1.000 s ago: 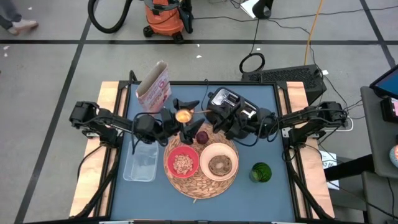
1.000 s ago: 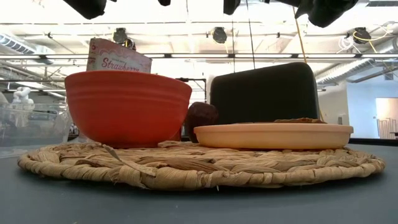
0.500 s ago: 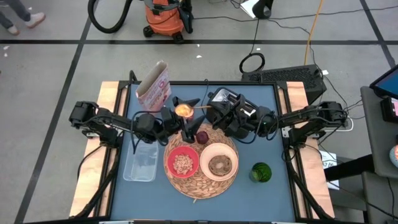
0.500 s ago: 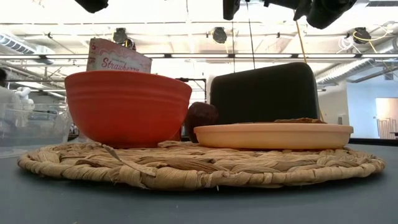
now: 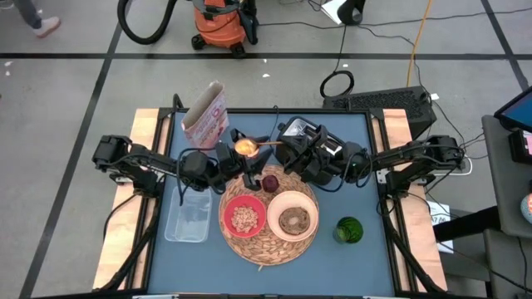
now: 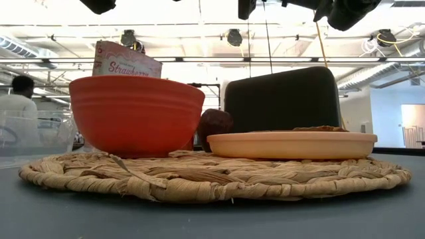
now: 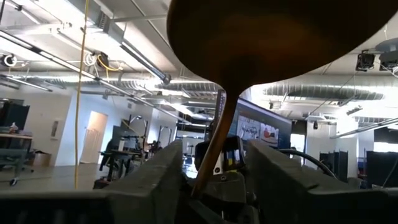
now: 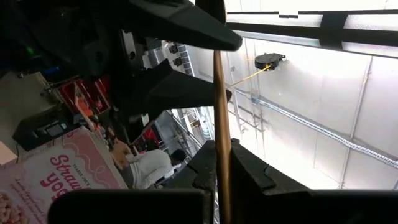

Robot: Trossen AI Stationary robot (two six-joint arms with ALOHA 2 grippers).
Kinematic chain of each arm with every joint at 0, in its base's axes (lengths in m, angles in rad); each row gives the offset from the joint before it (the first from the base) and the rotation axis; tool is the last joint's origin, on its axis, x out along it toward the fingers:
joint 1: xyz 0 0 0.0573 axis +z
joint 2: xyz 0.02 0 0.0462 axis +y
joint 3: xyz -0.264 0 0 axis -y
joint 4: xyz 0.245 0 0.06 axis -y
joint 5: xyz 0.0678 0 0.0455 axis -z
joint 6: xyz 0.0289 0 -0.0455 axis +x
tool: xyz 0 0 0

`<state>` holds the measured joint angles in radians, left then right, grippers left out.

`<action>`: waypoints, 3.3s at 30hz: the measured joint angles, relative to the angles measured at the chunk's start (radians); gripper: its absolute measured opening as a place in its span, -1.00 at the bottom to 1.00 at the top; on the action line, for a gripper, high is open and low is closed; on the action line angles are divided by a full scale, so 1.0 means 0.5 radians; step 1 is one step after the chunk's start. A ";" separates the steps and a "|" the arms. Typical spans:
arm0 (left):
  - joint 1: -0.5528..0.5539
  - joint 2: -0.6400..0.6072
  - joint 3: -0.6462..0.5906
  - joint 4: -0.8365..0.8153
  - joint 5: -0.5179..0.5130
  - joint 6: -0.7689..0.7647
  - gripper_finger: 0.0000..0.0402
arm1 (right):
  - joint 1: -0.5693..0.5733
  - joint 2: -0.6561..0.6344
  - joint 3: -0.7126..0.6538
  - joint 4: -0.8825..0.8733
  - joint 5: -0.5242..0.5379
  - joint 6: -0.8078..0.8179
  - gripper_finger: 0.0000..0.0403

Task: Arrange a breakfast setting
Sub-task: Put the gold spoon from the green cup to the left side of the placemat

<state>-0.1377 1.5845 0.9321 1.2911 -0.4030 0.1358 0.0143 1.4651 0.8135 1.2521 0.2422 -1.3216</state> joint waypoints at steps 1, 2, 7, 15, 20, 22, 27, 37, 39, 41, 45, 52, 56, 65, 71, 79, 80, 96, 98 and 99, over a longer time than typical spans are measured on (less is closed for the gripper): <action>0.002 0.000 0.000 0.000 0.000 0.000 -0.14 | 0.000 0.000 0.000 -0.001 0.000 0.000 -0.91; 0.005 0.000 0.000 0.000 -0.001 -0.001 -0.18 | 0.000 0.000 0.000 -0.001 0.000 0.000 -0.91; 0.026 0.000 0.000 0.000 -0.002 -0.020 -0.39 | 0.000 0.000 0.000 -0.026 0.000 0.001 -0.91; 0.031 0.000 0.000 -0.001 -0.002 -0.032 -0.63 | 0.000 0.000 0.000 -0.056 0.000 0.001 -0.91; 0.030 0.000 0.000 -0.002 -0.003 -0.032 -0.75 | 0.000 0.000 0.000 -0.055 0.000 0.001 -0.91; 0.030 0.000 -0.001 -0.001 -0.006 -0.032 -0.80 | 0.000 0.000 0.000 -0.052 0.001 0.001 -0.91; 0.031 0.000 0.000 0.000 -0.012 -0.031 -0.83 | 0.000 -0.001 0.000 -0.052 0.002 0.002 -0.91; 0.030 -0.001 -0.001 0.000 -0.035 -0.038 -0.84 | 0.000 -0.001 0.000 -0.058 0.000 0.002 -0.86; 0.030 -0.001 -0.001 0.000 -0.035 -0.043 -0.84 | 0.000 -0.001 0.000 -0.058 0.000 0.002 -0.85; 0.030 0.000 -0.001 0.000 -0.035 -0.043 -0.84 | 0.000 -0.001 0.000 -0.058 -0.002 0.002 -0.85; 0.030 -0.001 -0.001 -0.001 -0.036 -0.043 -0.85 | 0.000 -0.001 0.000 -0.059 -0.005 0.002 -0.84; 0.030 -0.001 -0.001 -0.001 -0.037 -0.043 -0.85 | 0.000 -0.001 0.000 -0.060 -0.005 0.002 -0.84; 0.030 -0.001 -0.001 -0.001 -0.037 -0.043 -0.85 | 0.000 -0.001 0.000 -0.060 -0.005 0.002 -0.83; 0.030 -0.001 -0.002 -0.010 -0.037 -0.065 -0.85 | 0.000 -0.001 0.001 -0.064 -0.004 0.002 -0.62; 0.030 -0.001 -0.002 -0.006 -0.037 -0.065 -0.85 | 0.000 -0.001 0.001 -0.064 -0.002 0.002 -0.37; 0.030 0.000 -0.002 -0.005 -0.037 -0.069 -0.85 | 0.000 -0.001 0.001 -0.075 0.025 0.002 -0.06; 0.030 -0.001 -0.002 -0.005 -0.037 -0.077 -0.85 | 0.001 -0.001 0.001 -0.076 0.050 0.002 -0.02; 0.029 -0.001 -0.002 -0.002 -0.146 -0.080 -0.85 | -0.001 -0.001 0.001 -0.131 0.524 0.002 0.17; 0.029 -0.001 -0.002 0.000 -0.152 -0.080 -0.85 | -0.001 -0.001 0.001 -0.185 0.524 0.002 0.17; 0.029 -0.001 -0.002 0.000 -0.170 -0.079 -0.85 | -0.001 -0.001 0.001 -0.216 0.524 0.002 0.17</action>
<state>-0.1230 1.5841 0.9314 1.2911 -0.4878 0.0962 0.0139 1.4647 0.8139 1.1444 0.5043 -1.3209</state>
